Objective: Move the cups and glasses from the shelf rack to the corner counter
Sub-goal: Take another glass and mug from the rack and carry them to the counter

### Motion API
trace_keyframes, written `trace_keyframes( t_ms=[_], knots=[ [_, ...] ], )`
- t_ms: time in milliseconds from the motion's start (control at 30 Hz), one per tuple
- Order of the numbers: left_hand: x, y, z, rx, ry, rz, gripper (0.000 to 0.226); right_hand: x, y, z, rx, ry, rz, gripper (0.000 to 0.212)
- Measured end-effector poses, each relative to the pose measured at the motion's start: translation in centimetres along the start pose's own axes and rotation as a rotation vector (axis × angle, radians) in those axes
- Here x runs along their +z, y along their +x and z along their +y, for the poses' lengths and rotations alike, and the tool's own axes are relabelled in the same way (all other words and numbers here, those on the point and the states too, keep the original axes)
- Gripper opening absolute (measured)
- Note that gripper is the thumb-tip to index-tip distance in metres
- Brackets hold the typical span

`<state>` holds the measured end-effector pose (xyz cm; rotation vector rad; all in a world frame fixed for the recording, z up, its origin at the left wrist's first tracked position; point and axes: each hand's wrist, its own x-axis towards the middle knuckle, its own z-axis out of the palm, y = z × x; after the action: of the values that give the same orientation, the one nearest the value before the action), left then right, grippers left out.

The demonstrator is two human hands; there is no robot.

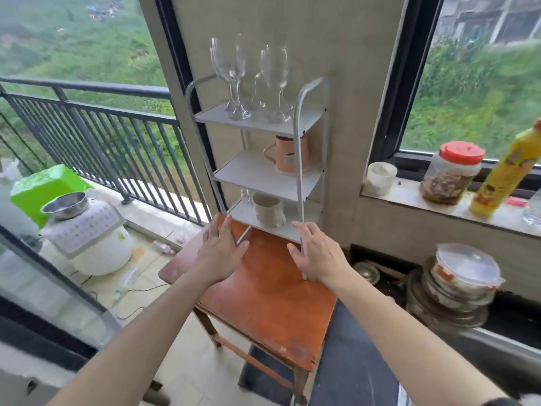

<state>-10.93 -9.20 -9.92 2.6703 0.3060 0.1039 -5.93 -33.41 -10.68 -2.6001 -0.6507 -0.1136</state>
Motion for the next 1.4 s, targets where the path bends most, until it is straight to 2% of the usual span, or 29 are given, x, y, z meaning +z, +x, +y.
trace_keyframes(
  t_ms=[67, 133, 300, 400, 467, 567, 667, 733, 833, 967, 1067, 1200, 1400],
  knots=[
    [1.1, 3.4, -1.2, 0.013, -0.109, -0.009, 0.080, 1.7, 1.5, -0.4, 0.044, 0.017, -0.056, 0.058],
    [2.4, 9.7, -4.0, -0.009, -0.174, -0.111, 0.080, 5.2, 5.8, -1.6, 0.172, 0.053, -0.085, 0.060],
    [2.7, 14.8, -3.6, -0.028, -0.272, -0.010, 0.074, 5.9, 8.4, -2.5, 0.335, 0.164, -0.064, 0.071],
    [4.3, 18.3, -4.7, -0.021, -0.428, -0.053, 0.067, 7.5, 10.3, -3.2, 0.479, 0.316, -0.020, 0.077],
    [5.1, 19.8, -4.9, -0.015, -0.495, -0.041, 0.055, 8.4, 11.1, -3.2, 0.575, 0.408, 0.025, 0.071],
    [5.7, 21.4, -4.9, 0.018, -0.594, 0.004, 0.033, 9.1, 12.1, -2.8, 0.716, 0.531, 0.080, 0.051],
    [6.0, 22.1, -5.1, 0.082, -0.612, -0.005, 0.018, 9.2, 12.5, -3.2, 0.780, 0.628, 0.100, 0.035],
    [6.0, 22.0, -5.0, 0.090, -0.632, -0.025, 0.019, 9.5, 12.5, -3.7, 0.784, 0.652, 0.109, 0.028],
    [6.2, 21.1, -5.3, 0.105, -0.668, -0.040, 0.029, 10.2, 12.4, -4.3, 0.821, 0.741, 0.109, 0.032],
    [5.9, 19.4, -5.1, 0.029, -0.802, -0.078, 0.025, 10.6, 12.0, -5.2, 0.879, 0.902, 0.132, 0.029],
    [5.6, 17.7, -5.2, -0.015, -0.919, -0.120, 0.023, 11.1, 10.8, -6.2, 0.882, 0.907, 0.174, 0.029],
    [5.1, 12.9, -5.6, -0.096, -1.028, -0.097, 0.026, 11.9, 7.0, -8.1, 0.877, 0.995, 0.287, 0.031],
    [5.7, 4.1, -4.6, -0.168, -1.050, -0.088, 0.036, 12.2, -1.9, -9.9, 0.857, 1.015, 0.385, 0.031]
  ],
)
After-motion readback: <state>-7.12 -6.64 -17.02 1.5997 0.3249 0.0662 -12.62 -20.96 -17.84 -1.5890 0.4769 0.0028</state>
